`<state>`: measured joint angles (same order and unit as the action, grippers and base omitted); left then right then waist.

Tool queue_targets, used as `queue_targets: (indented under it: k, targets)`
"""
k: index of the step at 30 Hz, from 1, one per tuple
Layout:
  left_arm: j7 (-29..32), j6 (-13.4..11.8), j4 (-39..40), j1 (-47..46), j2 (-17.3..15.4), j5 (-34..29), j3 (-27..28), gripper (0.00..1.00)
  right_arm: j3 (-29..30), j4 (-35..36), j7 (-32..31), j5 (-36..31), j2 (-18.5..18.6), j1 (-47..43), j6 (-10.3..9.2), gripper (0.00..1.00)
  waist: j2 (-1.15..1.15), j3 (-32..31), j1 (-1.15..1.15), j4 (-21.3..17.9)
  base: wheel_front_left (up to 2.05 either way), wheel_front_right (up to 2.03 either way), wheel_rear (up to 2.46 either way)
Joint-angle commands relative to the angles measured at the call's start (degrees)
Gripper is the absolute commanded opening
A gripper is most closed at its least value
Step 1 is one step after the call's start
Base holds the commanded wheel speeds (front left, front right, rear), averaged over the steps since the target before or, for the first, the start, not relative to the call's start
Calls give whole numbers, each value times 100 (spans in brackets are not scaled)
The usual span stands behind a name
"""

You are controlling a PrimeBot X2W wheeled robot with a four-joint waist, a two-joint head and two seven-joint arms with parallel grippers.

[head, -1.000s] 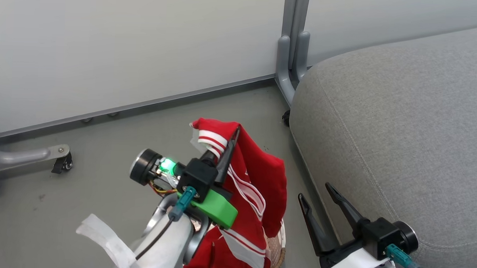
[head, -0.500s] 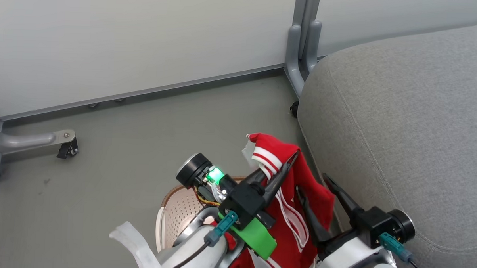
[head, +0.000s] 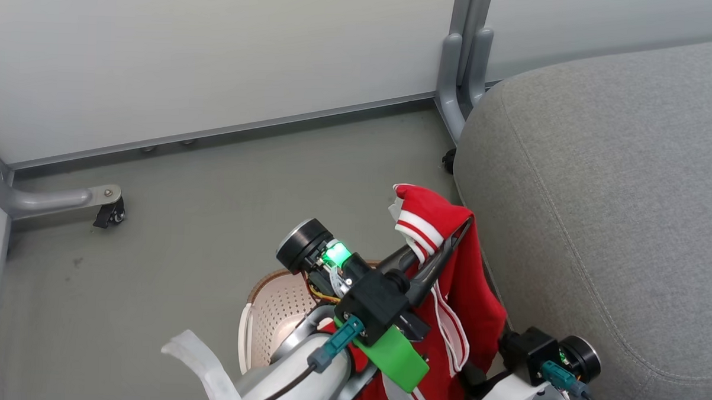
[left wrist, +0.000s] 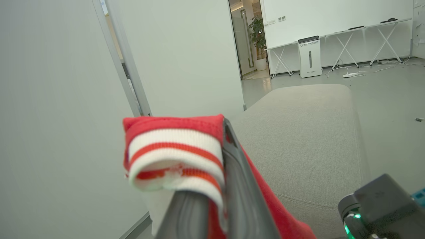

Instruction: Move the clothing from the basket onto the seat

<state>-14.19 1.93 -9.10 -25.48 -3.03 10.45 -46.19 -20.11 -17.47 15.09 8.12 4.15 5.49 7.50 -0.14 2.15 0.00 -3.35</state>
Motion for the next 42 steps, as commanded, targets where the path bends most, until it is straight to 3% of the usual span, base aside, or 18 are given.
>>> queue_targets:
  k: [1, 18, 19, 20, 35, 42]
  targets:
    - [-2, -48, 1, -68, -46, 14, 6, 0, -83, -41, 12, 51, 50, 75, -2, 0, 14, 6, 0, 4, 0, 0, 0]
    - [-10, -197, -200, -139, -97, 94, 57, 0, -213, -52, 12, 266, 121, 108, -2, 0, 14, 143, 0, 35, 0, 0, 0]
    - [-16, -213, -200, -143, -95, 100, 70, 27, -205, -53, 12, 270, 121, 111, -2, 0, 14, 146, 0, 37, 0, 0, 0]
    - [-12, -240, -205, -149, -93, 103, 77, 100, -197, -55, 12, 276, 120, 115, -2, 0, 14, 147, 0, 39, 0, 0, 0]
    - [124, -354, -313, -200, -269, 112, 90, 100, -22, 94, 12, 214, 58, 77, -2, 0, 14, 138, 0, 15, 0, 0, 0]
    - [114, -391, -313, -183, -302, 162, 80, 100, 490, 151, 12, 48, -35, 2, -2, 0, 14, 166, 0, 12, 0, 0, 0]
